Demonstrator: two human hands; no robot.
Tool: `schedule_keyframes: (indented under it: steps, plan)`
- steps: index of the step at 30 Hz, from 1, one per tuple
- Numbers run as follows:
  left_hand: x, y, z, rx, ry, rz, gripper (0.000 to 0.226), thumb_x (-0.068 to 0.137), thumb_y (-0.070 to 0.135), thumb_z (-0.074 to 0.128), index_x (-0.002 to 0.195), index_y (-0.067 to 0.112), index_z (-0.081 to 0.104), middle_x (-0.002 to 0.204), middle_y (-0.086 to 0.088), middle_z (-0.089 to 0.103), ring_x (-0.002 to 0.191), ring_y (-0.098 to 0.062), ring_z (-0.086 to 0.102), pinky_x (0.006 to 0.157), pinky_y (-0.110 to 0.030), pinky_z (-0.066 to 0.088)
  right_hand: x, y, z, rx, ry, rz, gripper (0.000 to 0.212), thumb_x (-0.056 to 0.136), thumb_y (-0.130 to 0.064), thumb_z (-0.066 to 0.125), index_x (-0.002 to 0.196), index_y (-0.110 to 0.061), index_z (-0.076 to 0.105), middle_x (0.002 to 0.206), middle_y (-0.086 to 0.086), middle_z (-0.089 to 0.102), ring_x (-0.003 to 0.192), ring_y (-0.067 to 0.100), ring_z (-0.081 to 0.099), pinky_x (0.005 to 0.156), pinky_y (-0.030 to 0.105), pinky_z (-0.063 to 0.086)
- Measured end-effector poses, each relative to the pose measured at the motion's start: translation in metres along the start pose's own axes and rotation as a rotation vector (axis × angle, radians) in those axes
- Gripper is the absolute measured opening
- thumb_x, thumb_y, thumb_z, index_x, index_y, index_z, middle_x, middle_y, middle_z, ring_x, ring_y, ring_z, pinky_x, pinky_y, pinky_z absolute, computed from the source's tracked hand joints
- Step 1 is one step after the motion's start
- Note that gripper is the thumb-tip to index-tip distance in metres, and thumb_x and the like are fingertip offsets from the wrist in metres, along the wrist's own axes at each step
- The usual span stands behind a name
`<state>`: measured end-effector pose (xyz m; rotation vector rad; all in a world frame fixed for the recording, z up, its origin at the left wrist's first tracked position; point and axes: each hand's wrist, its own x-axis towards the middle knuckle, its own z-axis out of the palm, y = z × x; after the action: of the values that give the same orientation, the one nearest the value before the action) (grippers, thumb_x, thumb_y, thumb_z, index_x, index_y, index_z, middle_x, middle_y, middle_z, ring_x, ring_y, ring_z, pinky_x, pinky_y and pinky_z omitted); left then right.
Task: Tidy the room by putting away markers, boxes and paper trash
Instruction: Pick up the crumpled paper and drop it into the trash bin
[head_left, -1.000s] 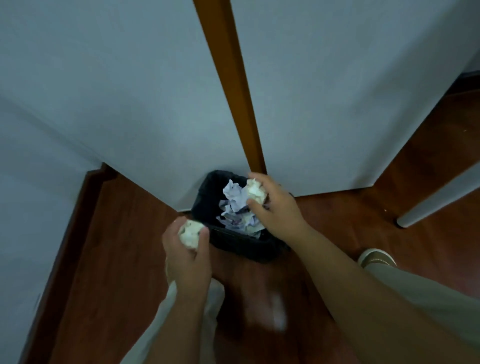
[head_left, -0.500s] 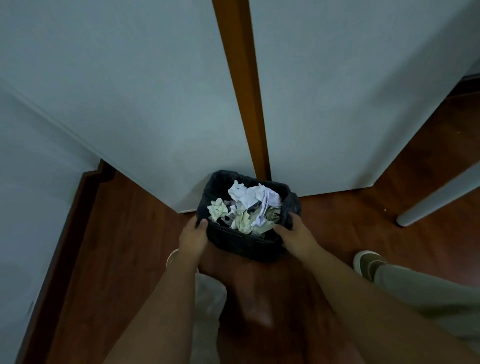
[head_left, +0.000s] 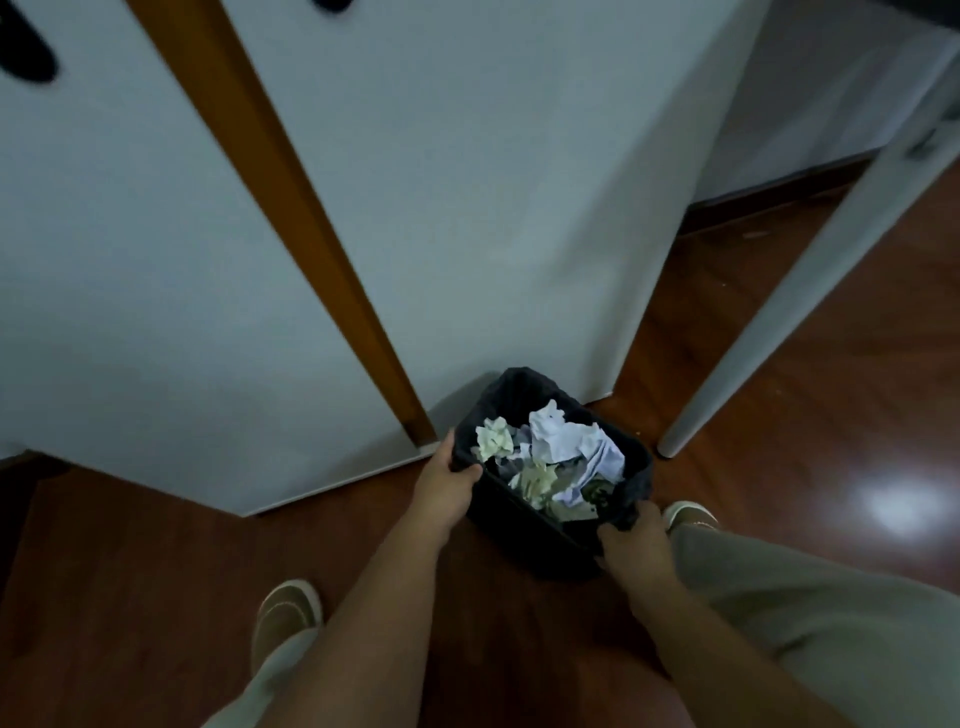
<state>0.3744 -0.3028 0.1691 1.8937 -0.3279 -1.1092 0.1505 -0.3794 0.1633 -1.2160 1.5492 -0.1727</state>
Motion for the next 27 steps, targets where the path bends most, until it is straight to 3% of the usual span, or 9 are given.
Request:
schedule_keyframes:
  steps: [2, 5, 8, 11, 15, 17, 20, 23, 27]
  plan:
    - [0.007, 0.018, 0.030, -0.021, -0.028, 0.011, 0.081, 0.092, 0.006, 0.062, 0.151, 0.043, 0.021, 0.149, 0.004, 0.042, 0.123, -0.020, 0.053, 0.092, -0.033, 0.051, 0.007, -0.002, -0.022, 0.003, 0.043, 0.040, 0.035, 0.091, -0.037, 0.054, 0.113, -0.013, 0.043, 0.091, 0.010, 0.063, 0.079, 0.034, 0.066, 0.076, 0.053, 0.057]
    - [0.009, 0.037, 0.074, -0.048, 0.045, 0.037, 0.088, 0.090, 0.005, 0.064, 0.154, 0.039, 0.014, 0.153, -0.001, 0.034, 0.129, -0.023, 0.048, 0.101, -0.044, 0.048, 0.026, -0.007, -0.063, -0.025, 0.195, 0.035, 0.046, 0.091, -0.054, 0.048, 0.114, -0.015, 0.041, 0.105, 0.013, 0.062, 0.091, 0.035, 0.063, 0.080, 0.043, 0.051]
    - [-0.001, 0.036, 0.104, -0.060, 0.107, -0.018, 0.088, 0.087, 0.007, 0.067, 0.153, 0.037, 0.018, 0.149, -0.003, 0.042, 0.125, -0.023, 0.051, 0.100, -0.041, 0.048, 0.047, -0.017, -0.093, 0.080, 0.208, 0.034, 0.049, 0.092, -0.045, 0.053, 0.133, -0.024, 0.038, 0.110, 0.015, 0.064, 0.082, 0.034, 0.066, 0.068, 0.038, 0.052]
    - [-0.003, 0.034, 0.120, -0.100, 0.012, -0.075, 0.093, 0.089, 0.004, 0.067, 0.151, 0.047, 0.012, 0.152, -0.001, 0.039, 0.124, -0.023, 0.051, 0.097, -0.040, 0.049, 0.064, -0.025, -0.106, 0.135, 0.075, 0.039, 0.025, 0.094, -0.024, 0.055, 0.117, -0.016, 0.063, 0.096, 0.012, 0.070, 0.057, 0.025, 0.068, 0.059, 0.038, 0.059]
    - [0.014, 0.061, 0.137, -0.158, -0.195, -0.163, 0.087, 0.093, 0.015, 0.065, 0.142, 0.063, 0.012, 0.157, 0.007, 0.031, 0.130, -0.024, 0.048, 0.097, -0.056, 0.045, 0.084, -0.021, -0.122, 0.129, 0.226, 0.008, 0.018, 0.093, -0.017, 0.058, 0.102, -0.015, 0.074, 0.087, 0.004, 0.071, 0.053, 0.018, 0.070, 0.061, 0.033, 0.060]
    - [0.021, 0.074, 0.148, -0.144, -0.272, -0.154, 0.087, 0.093, 0.013, 0.064, 0.141, 0.064, 0.012, 0.157, 0.010, 0.029, 0.117, -0.015, 0.054, 0.091, -0.056, 0.048, 0.092, -0.019, -0.131, 0.128, 0.309, -0.013, 0.020, 0.091, -0.013, 0.058, 0.102, -0.016, 0.074, 0.078, 0.001, 0.071, 0.050, 0.014, 0.069, 0.059, 0.028, 0.057]
    - [0.030, 0.084, 0.166, -0.114, -0.277, -0.136, 0.088, 0.094, 0.007, 0.061, 0.144, 0.060, 0.011, 0.155, 0.010, 0.032, 0.087, 0.001, 0.054, 0.077, -0.046, 0.054, 0.100, -0.021, -0.141, 0.131, 0.357, -0.060, 0.028, 0.085, -0.007, 0.056, 0.097, -0.021, 0.076, 0.070, -0.006, 0.070, 0.054, 0.015, 0.069, 0.065, 0.033, 0.061]
    - [0.040, 0.087, 0.177, -0.136, -0.265, -0.117, 0.088, 0.094, 0.003, 0.059, 0.146, 0.057, 0.012, 0.156, 0.010, 0.032, 0.091, -0.003, 0.055, 0.085, -0.052, 0.051, 0.106, -0.026, -0.148, 0.115, 0.367, -0.104, 0.031, 0.083, -0.005, 0.054, 0.086, -0.027, 0.076, 0.076, -0.003, 0.072, 0.062, 0.017, 0.070, 0.068, 0.037, 0.062]
    - [0.045, 0.084, 0.178, -0.170, -0.246, -0.094, 0.087, 0.095, 0.001, 0.055, 0.146, 0.057, 0.013, 0.156, 0.010, 0.032, 0.102, -0.006, 0.055, 0.079, -0.045, 0.051, 0.106, -0.028, -0.149, 0.030, 0.368, -0.168, 0.027, 0.084, -0.009, 0.055, 0.097, -0.020, 0.076, 0.081, -0.002, 0.071, 0.072, 0.022, 0.070, 0.073, 0.039, 0.060]
